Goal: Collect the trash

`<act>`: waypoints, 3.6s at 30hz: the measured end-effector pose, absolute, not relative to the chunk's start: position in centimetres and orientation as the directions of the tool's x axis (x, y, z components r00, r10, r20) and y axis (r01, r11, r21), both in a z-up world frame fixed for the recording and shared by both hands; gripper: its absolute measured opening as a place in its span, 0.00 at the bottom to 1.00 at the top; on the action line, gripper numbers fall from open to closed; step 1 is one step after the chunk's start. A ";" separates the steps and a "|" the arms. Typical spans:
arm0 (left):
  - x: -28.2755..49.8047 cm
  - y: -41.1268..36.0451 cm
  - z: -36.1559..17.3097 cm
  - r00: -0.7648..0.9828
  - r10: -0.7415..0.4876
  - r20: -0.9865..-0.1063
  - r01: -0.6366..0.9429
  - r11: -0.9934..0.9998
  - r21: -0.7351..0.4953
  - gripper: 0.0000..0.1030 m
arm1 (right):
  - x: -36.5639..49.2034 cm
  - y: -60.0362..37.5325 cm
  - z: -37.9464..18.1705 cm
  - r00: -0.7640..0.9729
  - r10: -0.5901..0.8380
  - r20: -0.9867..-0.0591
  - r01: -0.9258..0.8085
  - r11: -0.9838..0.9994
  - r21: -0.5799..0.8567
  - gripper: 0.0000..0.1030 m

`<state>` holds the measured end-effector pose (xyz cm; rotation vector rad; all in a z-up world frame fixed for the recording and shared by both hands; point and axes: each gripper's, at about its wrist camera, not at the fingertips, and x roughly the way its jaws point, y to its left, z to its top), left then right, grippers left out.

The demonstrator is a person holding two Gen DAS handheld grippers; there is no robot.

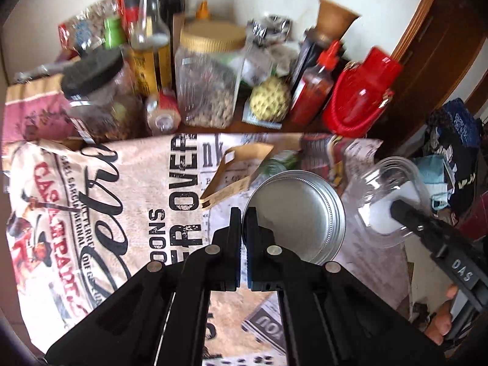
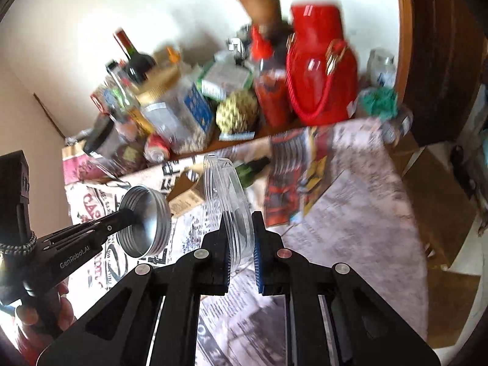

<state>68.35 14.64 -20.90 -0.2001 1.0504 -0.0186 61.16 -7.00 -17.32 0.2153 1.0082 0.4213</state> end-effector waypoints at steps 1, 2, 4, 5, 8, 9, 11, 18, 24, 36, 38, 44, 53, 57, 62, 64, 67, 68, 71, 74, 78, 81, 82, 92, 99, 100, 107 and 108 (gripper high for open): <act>67.6 14.1 -19.9 0.517 -0.103 -0.850 -0.084 0.982 -0.170 0.01 | 60.6 -7.7 -16.4 0.482 0.436 -0.760 -0.250 0.900 0.357 0.11; 67.3 13.6 -19.3 0.529 -0.096 -0.843 -0.087 0.982 -0.167 0.01 | 60.2 -8.4 -15.6 0.497 0.436 -0.750 -0.256 0.900 0.353 0.11; 66.0 12.8 -17.7 0.558 -0.082 -0.826 -0.097 0.982 -0.164 0.01 | 59.0 -9.7 -13.9 0.525 0.441 -0.728 -0.277 0.897 0.344 0.11; 65.0 12.1 -16.7 0.577 -0.074 -0.813 -0.108 0.980 -0.166 0.01 | 58.2 -10.6 -13.0 0.538 0.447 -0.715 -0.290 0.894 0.341 0.11; 62.5 10.6 -14.5 0.620 -0.060 -0.782 -0.141 0.972 -0.187 0.01 | 56.5 -12.5 -11.3 0.563 0.462 -0.686 -0.319 0.886 0.335 0.11; 61.6 10.0 -13.8 0.634 -0.055 -0.771 -0.151 0.969 -0.194 0.01 | 55.8 -13.2 -10.7 0.571 0.465 -0.676 -0.332 0.884 0.329 0.11; 59.5 8.6 -12.3 0.663 -0.036 -0.748 -0.170 0.966 -0.197 0.01 | 54.3 -14.6 -9.5 0.582 0.480 -0.657 -0.358 0.876 0.323 0.11; 53.3 4.6 -7.8 0.719 0.035 -0.694 -0.192 0.970 -0.149 0.01 | 50.8 -18.0 -7.1 0.595 0.513 -0.619 -0.398 0.857 0.327 0.11; 48.5 3.6 -5.0 0.762 0.057 -0.645 -0.188 0.973 -0.137 0.01 | 47.6 -19.2 -5.0 0.633 0.519 -0.575 -0.404 0.854 0.327 0.11; 38.4 6.4 -2.1 0.812 0.023 -0.583 -0.130 0.981 -0.142 0.01 | 37.7 -17.0 -2.6 0.694 0.489 -0.528 -0.384 0.872 0.303 0.11; 35.9 7.3 -2.0 0.816 0.014 -0.578 -0.118 0.983 -0.142 0.01 | 35.6 -16.6 -2.4 0.698 0.488 -0.524 -0.377 0.873 0.310 0.11; 28.6 9.4 -2.5 0.813 -0.001 -0.582 -0.088 0.988 -0.124 0.01 | 28.6 -14.8 -2.7 0.709 0.463 -0.531 -0.352 0.886 0.303 0.11; 21.3 10.8 -5.8 0.743 -0.049 -0.667 -0.059 0.989 -0.138 0.01 | 21.4 -13.7 -4.2 0.661 0.457 -0.595 -0.311 0.889 0.337 0.11; 19.8 10.4 -7.4 0.706 -0.063 -0.705 -0.056 0.988 -0.144 0.01 | 19.8 -13.5 -4.6 0.647 0.443 -0.621 -0.312 0.896 0.315 0.11; 19.1 9.6 -9.7 0.667 -0.072 -0.741 -0.071 0.984 -0.161 0.01 | 19.7 -13.7 -6.7 0.600 0.444 -0.665 -0.306 0.896 0.322 0.11; 19.4 9.3 -10.8 0.651 -0.064 -0.757 -0.083 0.985 -0.154 0.01 | 20.3 -13.9 -8.2 0.575 0.445 -0.686 -0.305 0.895 0.325 0.11; 20.4 8.6 -13.7 0.602 -0.058 -0.796 -0.108 0.982 -0.153 0.01 | 21.2 -14.2 -11.0 0.529 0.447 -0.722 -0.303 0.894 0.331 0.11; 20.7 8.5 -14.6 0.591 -0.060 -0.804 -0.113 0.981 -0.156 0.01 | 21.6 -14.2 -11.8 0.514 0.448 -0.731 -0.303 0.893 0.334 0.11; 21.7 7.7 -18.1 0.548 -0.058 -0.834 -0.131 0.979 -0.154 0.01 | 23.1 -14.4 -15.5 0.458 0.442 -0.771 -0.307 0.893 0.329 0.11; 22.8 7.1 -22.6 0.501 -0.057 -0.864 -0.151 0.977 -0.152 0.01 | 23.8 -14.3 -18.6 0.422 0.434 -0.796 -0.309 0.894 0.324 0.11; 24.1 6.8 -28.9 0.429 -0.058 -0.901 -0.179 0.973 -0.148 0.01 | 25.1 -14.4 -24.2 0.361 0.415 -0.835 -0.286 0.902 0.325 0.11; 25.1 6.9 -34.4 0.361 -0.071 -0.930 -0.209 0.966 -0.154 0.01 | 25.9 -14.3 -28.9 0.306 0.399 -0.864 -0.273 0.907 0.322 0.11; 25.3 6.9 -36.1 0.338 -0.081 -0.938 -0.213 0.964 -0.160 0.01 | 26.2 -14.1 -30.8 0.280 0.396 -0.874 -0.270 0.907 0.324 0.11; 25.8 7.0 -50.0 0.209 -0.085 -0.974 -0.235 0.963 -0.134 0.01 | 27.1 -11.8 -43.8 0.119 0.397 -0.910 -0.289 0.891 0.351 0.11; 25.8 7.5 -55.3 0.177 -0.083 -0.981 -0.250 0.960 -0.127 0.01 | 27.9 -10.1 -49.9 0.018 0.379 -0.925 -0.303 0.884 0.357 0.40; 25.8 7.5 -56.0 0.173 -0.084 -0.981 -0.250 0.960 -0.126 0.01 | 27.8 -10.1 -50.3 0.019 0.376 -0.926 -0.304 0.885 0.353 0.46; 27.1 6.0 -58.2 0.147 -0.133 -0.980 -0.245 0.955 -0.167 0.01 | 27.5 -11.4 -50.8 0.031 0.347 -0.937 -0.284 0.902 0.325 0.46; 27.5 5.7 -58.5 0.144 -0.154 -0.978 -0.248 0.951 -0.186 0.01 | 27.6 -11.7 -50.7 0.034 0.341 -0.939 -0.280 0.906 0.319 0.46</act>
